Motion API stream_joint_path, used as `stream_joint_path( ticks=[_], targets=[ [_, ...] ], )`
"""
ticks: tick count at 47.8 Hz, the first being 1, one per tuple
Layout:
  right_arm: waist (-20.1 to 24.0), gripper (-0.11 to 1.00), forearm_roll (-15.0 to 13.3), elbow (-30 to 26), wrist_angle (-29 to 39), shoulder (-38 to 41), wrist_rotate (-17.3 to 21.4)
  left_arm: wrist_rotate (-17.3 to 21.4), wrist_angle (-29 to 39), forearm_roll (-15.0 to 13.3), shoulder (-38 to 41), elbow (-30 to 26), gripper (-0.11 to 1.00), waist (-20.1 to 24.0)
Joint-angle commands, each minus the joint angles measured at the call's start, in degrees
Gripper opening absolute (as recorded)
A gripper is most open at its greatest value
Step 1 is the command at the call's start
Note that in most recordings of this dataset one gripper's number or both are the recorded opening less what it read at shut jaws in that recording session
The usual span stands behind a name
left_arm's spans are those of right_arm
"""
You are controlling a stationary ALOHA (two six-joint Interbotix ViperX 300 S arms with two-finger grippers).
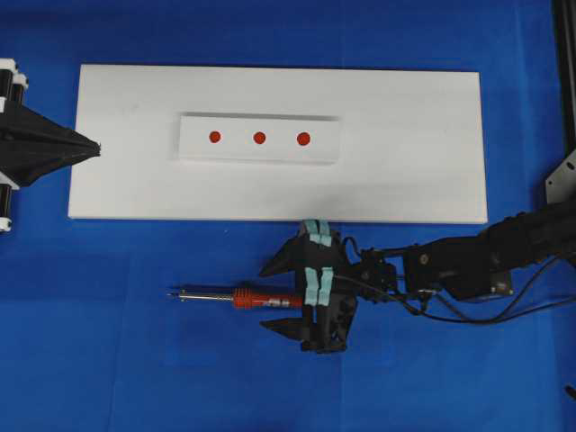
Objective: Touch the tip of the soldering iron to the mark.
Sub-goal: 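Close the right gripper on the red handle of the soldering iron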
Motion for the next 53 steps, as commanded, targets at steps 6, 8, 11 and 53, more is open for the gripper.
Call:
stream_joint_path(
  ticks=[6, 8, 11, 53],
  targets=[
    [0.53, 0.88, 1.23, -2.11, -0.62, 1.05, -0.09, -0.09, -0.62, 0.09, 0.26, -0.44, 0.02, -0.09],
    [0.53, 0.88, 1.49, -2.11, -0.62, 1.14, -0.18, -0.09, -0.70, 0.09, 0.18, -0.44, 0.02, -0.09],
    [0.53, 0.88, 1.58, -2.20, -0.62, 1.23, -0.18, -0.09, -0.70, 0.09, 0.18, -0.35, 0.02, -0.09],
    [0.62, 0.07, 1.58, -1.76, -2.20, 0.62, -0.70, -0.26, -0.62, 0.00, 0.18, 0.00, 0.02, -0.09]
  ],
)
